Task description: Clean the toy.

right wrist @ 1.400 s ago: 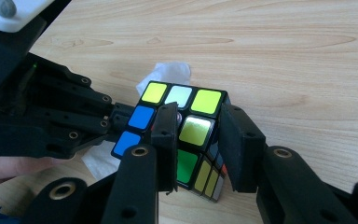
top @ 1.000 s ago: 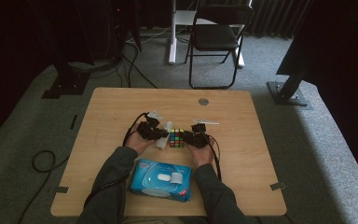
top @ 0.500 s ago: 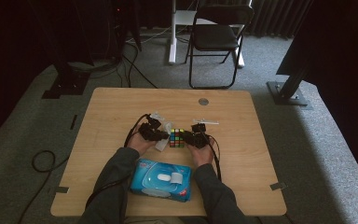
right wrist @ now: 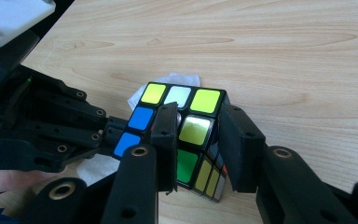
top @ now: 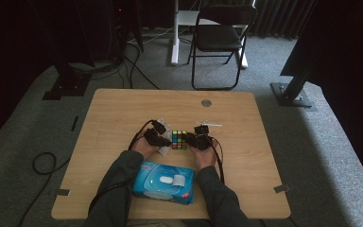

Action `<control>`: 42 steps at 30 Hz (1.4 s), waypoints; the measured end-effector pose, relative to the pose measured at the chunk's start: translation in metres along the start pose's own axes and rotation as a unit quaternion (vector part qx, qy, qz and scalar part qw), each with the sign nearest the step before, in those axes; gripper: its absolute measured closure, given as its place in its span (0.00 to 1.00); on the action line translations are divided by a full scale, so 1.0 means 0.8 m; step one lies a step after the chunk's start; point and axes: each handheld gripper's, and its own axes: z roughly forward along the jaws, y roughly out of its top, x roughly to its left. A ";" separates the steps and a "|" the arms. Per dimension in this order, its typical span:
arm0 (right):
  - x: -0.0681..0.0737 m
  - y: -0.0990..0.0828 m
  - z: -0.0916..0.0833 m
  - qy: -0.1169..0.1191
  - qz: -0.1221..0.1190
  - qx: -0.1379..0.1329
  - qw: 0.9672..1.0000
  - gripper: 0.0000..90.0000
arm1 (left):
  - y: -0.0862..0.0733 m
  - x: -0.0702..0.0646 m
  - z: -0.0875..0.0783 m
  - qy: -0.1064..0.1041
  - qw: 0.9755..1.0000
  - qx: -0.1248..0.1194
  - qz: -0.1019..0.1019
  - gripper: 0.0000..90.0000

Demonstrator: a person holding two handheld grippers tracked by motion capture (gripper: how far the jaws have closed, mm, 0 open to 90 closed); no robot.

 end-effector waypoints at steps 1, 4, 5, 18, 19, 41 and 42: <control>0.000 0.000 0.000 0.000 0.000 0.000 1.000 0.76 | 0.000 -0.001 0.000 0.003 1.000 0.001 0.003 0.96; 0.000 0.000 0.000 0.001 0.000 0.000 1.000 0.76 | 0.000 -0.002 -0.002 0.005 1.000 0.001 0.007 0.96; -0.001 0.000 0.000 0.002 0.003 0.001 1.000 0.76 | -0.001 -0.003 -0.007 0.003 1.000 -0.005 0.009 0.96; -0.002 -0.001 0.000 0.005 0.010 -0.002 1.000 0.76 | 0.002 -0.020 -0.047 -0.028 0.998 -0.036 0.038 0.96; -0.002 -0.001 0.000 0.005 0.010 -0.002 1.000 0.76 | 0.001 -0.019 -0.044 -0.032 0.998 -0.034 0.037 0.96; -0.002 -0.001 0.001 0.003 0.011 -0.003 1.000 0.76 | -0.006 -0.014 -0.008 -0.010 0.999 0.018 0.043 0.95; -0.003 -0.001 0.000 0.005 0.011 -0.002 1.000 0.76 | -0.006 -0.014 -0.010 -0.002 0.999 0.018 0.043 0.95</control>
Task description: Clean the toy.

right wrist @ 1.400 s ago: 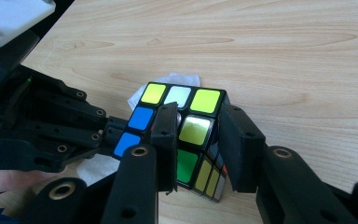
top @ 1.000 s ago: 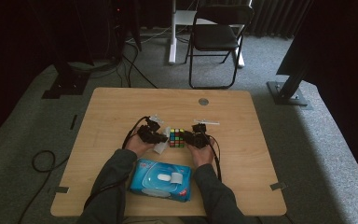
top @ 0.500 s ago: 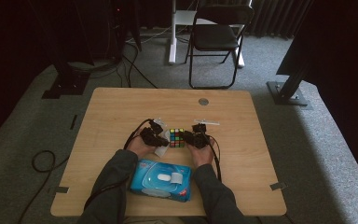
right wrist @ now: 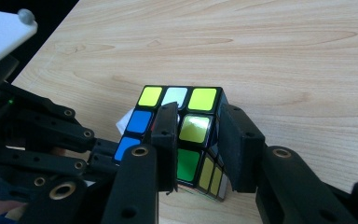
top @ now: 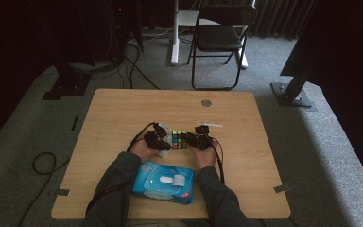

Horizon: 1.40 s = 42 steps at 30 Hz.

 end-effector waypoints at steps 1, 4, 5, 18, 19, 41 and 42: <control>-0.001 0.000 0.000 0.002 -0.002 -0.001 1.000 0.76 | 0.000 0.001 -0.002 0.005 1.000 -0.002 -0.001 0.95; -0.001 0.000 0.000 0.014 -0.006 0.005 1.000 0.77 | -0.001 0.009 -0.009 0.012 1.000 -0.011 -0.010 0.95; 0.000 0.000 0.000 0.015 -0.011 0.006 1.000 0.77 | -0.002 0.011 -0.012 0.014 1.000 -0.015 -0.014 0.95; 0.004 -0.001 0.001 0.046 -0.048 0.024 0.998 0.78 | 0.002 0.028 -0.025 0.034 0.995 -0.071 -0.058 0.95; 0.004 -0.001 0.001 0.047 -0.048 0.024 0.997 0.78 | 0.002 0.028 -0.025 0.031 0.995 -0.073 -0.057 0.95; 0.005 0.006 0.007 0.021 -0.038 0.014 0.999 0.71 | -0.018 0.013 -0.031 -0.011 0.995 -0.088 -0.038 0.95; 0.005 0.006 0.007 0.016 -0.039 0.014 0.999 0.70 | -0.017 0.011 -0.031 -0.015 0.995 -0.088 -0.034 0.95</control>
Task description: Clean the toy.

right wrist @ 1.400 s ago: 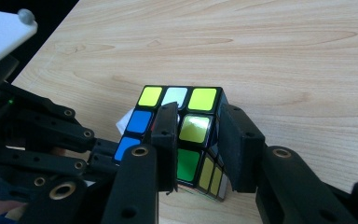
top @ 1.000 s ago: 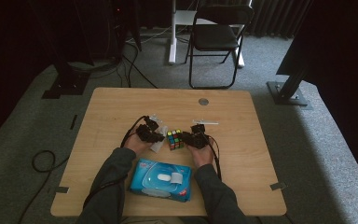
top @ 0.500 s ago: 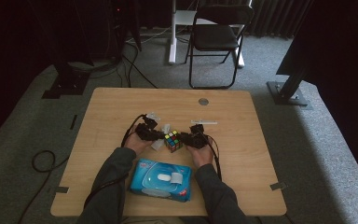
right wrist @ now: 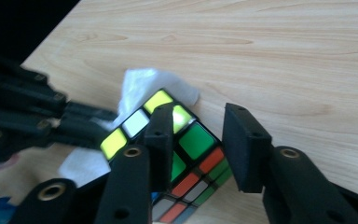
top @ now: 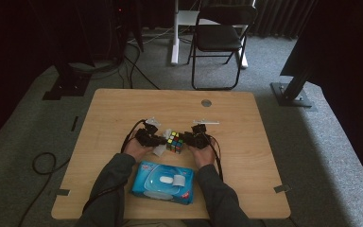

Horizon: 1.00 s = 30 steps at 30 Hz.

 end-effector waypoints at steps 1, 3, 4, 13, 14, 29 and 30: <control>0.000 0.001 0.000 -0.005 0.000 0.000 1.000 0.71 | 0.001 -0.003 0.001 -0.003 1.000 0.002 0.004 0.95; -0.001 0.004 0.001 -0.014 0.002 0.001 1.000 0.71 | 0.003 -0.007 0.003 -0.007 1.000 0.005 0.015 0.95; -0.001 0.004 0.001 -0.014 0.002 0.001 1.000 0.71 | 0.003 -0.007 0.003 -0.007 1.000 0.005 0.015 0.95; 0.000 0.008 -0.002 -0.029 0.005 0.010 1.000 0.69 | 0.004 -0.006 -0.004 -0.003 1.000 -0.018 0.009 0.95; -0.001 0.007 -0.003 -0.030 0.008 0.008 0.999 0.67 | 0.005 -0.006 -0.007 -0.001 1.000 -0.022 0.006 0.95; -0.001 0.005 -0.003 -0.018 0.014 0.010 1.000 0.77 | 0.024 -0.009 -0.003 0.012 1.000 -0.016 0.006 0.96; -0.001 0.005 -0.003 -0.019 0.015 0.009 1.000 0.77 | 0.023 -0.009 -0.002 0.011 1.000 -0.015 0.006 0.96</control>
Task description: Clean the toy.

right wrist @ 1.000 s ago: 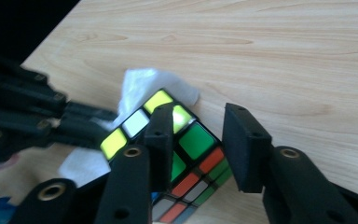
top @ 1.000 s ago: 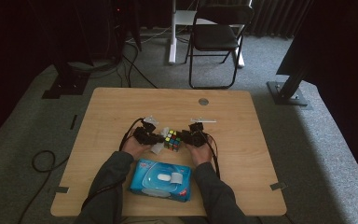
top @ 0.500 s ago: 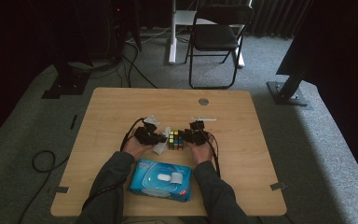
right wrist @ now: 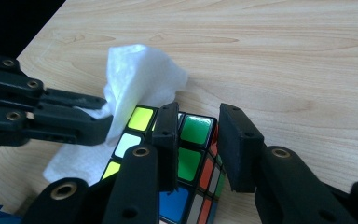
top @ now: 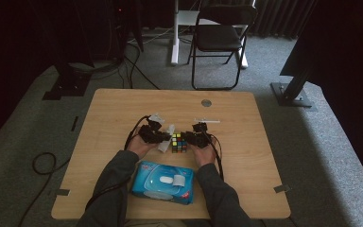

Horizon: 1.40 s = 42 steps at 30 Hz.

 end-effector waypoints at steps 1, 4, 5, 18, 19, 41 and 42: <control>0.000 0.000 0.000 -0.001 -0.002 -0.001 1.000 0.77 | -0.001 0.000 0.001 0.000 1.000 0.001 0.001 0.96; 0.001 -0.001 0.000 -0.004 -0.002 -0.002 1.000 0.77 | -0.004 0.000 0.002 -0.001 1.000 -0.001 -0.004 0.96; 0.002 -0.001 0.000 -0.005 -0.003 -0.003 1.000 0.77 | -0.004 0.000 0.002 -0.001 1.000 0.001 -0.004 0.96; 0.002 -0.002 0.000 -0.007 -0.002 -0.007 1.000 0.77 | -0.002 0.006 0.008 0.007 1.000 0.018 -0.016 0.96; 0.002 -0.003 0.000 -0.007 0.000 -0.008 1.000 0.77 | -0.003 0.005 0.011 0.010 0.999 0.028 -0.012 0.96; 0.000 -0.004 -0.001 -0.012 0.011 -0.016 1.000 0.77 | -0.011 0.003 0.041 0.029 0.997 0.075 -0.002 0.95; 0.000 -0.004 -0.001 -0.011 0.010 -0.016 1.000 0.77 | -0.012 0.002 0.039 0.029 0.997 0.069 -0.004 0.95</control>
